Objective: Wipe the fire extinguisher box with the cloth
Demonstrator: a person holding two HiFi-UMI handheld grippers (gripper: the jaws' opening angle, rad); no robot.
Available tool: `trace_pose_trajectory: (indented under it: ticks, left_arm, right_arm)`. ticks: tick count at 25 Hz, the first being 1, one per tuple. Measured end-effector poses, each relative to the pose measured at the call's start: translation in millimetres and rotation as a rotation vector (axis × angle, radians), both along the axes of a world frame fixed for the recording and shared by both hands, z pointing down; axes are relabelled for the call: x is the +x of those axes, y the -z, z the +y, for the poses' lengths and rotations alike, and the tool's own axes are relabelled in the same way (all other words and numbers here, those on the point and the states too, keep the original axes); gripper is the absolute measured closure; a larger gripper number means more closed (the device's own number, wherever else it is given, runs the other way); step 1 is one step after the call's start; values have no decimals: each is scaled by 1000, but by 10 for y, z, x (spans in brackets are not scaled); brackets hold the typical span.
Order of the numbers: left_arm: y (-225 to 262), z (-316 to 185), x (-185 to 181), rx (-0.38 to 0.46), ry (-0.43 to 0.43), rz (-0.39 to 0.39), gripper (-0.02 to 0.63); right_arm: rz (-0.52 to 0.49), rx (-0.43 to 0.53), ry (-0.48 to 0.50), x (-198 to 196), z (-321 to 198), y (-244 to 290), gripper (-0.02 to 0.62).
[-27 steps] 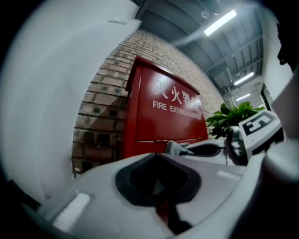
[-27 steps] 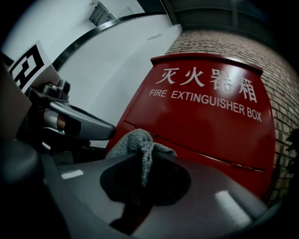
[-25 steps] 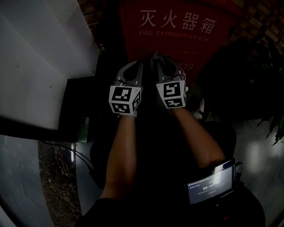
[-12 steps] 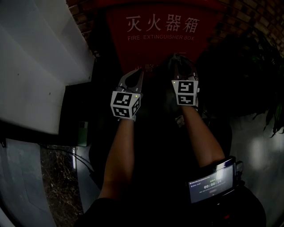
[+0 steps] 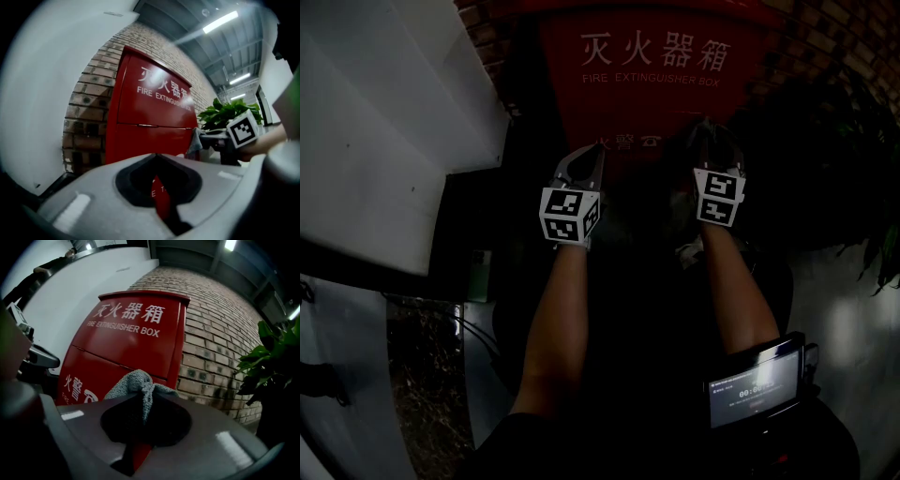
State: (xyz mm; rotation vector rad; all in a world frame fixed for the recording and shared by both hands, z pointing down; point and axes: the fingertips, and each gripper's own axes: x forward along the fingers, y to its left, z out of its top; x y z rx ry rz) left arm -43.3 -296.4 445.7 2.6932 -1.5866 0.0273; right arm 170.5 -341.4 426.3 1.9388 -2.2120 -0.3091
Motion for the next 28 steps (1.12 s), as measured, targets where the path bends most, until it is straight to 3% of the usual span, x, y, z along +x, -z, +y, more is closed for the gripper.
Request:
trace_pose_trajectory:
  ticks: [7, 15, 22, 28]
  left_arm:
    - [6, -36, -308, -32, 96, 77, 603]
    - [-77, -94, -616, -67, 226, 77, 603]
    - [-122, -131, -714, -110, 250, 121, 603]
    - [-128, -154, -622, -102, 217, 101, 603]
  right_arm:
    - [78, 9, 225, -1174, 202, -99, 560]
    - [194, 15, 409, -2252, 318, -229, 558]
    - [182, -7, 441, -2519, 162, -318, 558]
    - [180, -11, 427, -2395, 149, -327, 560]
